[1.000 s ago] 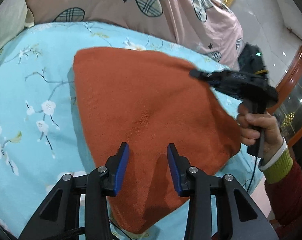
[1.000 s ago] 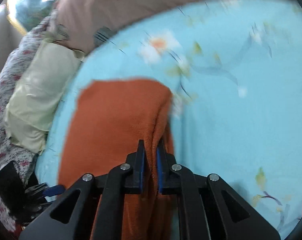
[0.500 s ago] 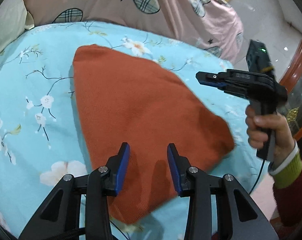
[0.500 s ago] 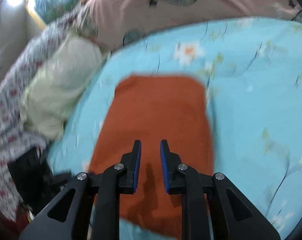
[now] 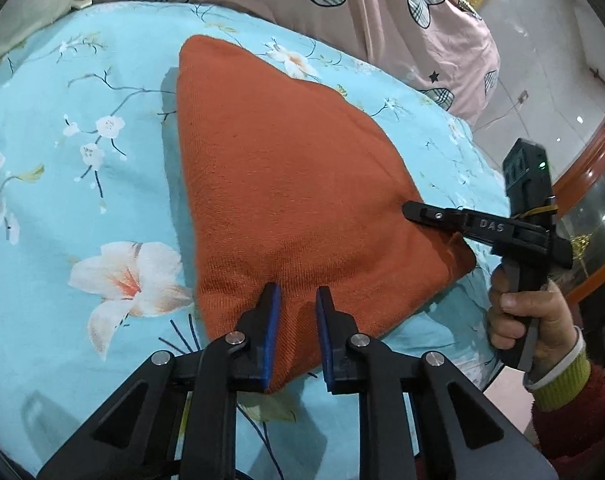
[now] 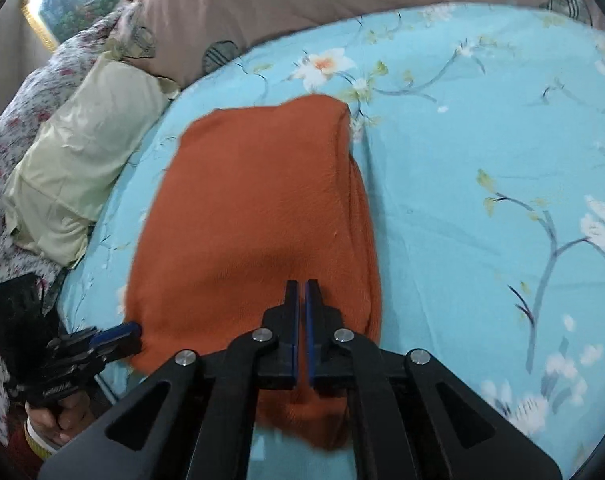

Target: Fold small clothes

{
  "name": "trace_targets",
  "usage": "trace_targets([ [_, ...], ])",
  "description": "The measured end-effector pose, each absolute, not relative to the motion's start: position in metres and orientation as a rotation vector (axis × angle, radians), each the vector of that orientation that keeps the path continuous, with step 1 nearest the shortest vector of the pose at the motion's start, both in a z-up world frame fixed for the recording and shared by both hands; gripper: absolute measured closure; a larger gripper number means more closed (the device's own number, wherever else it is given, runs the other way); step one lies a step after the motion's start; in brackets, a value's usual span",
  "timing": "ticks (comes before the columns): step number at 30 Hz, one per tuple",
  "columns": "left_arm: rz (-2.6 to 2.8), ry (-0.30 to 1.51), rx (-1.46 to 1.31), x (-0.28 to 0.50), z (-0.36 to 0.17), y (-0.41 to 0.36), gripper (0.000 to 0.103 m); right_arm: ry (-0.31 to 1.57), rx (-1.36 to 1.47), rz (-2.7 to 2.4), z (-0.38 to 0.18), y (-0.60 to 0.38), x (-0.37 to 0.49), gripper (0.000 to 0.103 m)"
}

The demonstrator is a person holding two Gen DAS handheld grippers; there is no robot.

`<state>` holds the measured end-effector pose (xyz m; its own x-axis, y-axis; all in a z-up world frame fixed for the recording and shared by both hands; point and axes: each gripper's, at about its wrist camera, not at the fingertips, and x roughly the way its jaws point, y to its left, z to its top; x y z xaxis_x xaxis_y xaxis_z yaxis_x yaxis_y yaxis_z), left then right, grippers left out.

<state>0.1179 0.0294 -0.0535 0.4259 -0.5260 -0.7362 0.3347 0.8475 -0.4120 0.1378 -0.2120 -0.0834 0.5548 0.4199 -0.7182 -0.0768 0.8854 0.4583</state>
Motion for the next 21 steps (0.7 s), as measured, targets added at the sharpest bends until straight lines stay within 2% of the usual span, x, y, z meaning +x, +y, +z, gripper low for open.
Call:
trace_targets([
  [2,-0.533,0.986,-0.209,0.115,-0.05,0.03,0.082,0.928,0.381,0.323,-0.08,-0.211,0.121,0.099],
  [5,-0.531,0.975,-0.186,0.107,-0.046,0.027,0.077,1.011,0.337,0.272,-0.105,-0.213,0.113,0.103],
  [8,-0.513,0.987,-0.161,0.104,-0.054,0.027,0.078,0.985,0.414,0.281,-0.113,-0.222,0.11,0.103],
  [17,-0.477,0.989,-0.132,0.101,-0.056,0.024,0.078,0.997,0.417,0.263,-0.104,-0.222,0.104,0.103],
  [21,-0.46,1.009,-0.157,0.098,-0.053,0.028,0.078,1.0,0.425,0.26,-0.095,-0.225,0.095,0.1],
])
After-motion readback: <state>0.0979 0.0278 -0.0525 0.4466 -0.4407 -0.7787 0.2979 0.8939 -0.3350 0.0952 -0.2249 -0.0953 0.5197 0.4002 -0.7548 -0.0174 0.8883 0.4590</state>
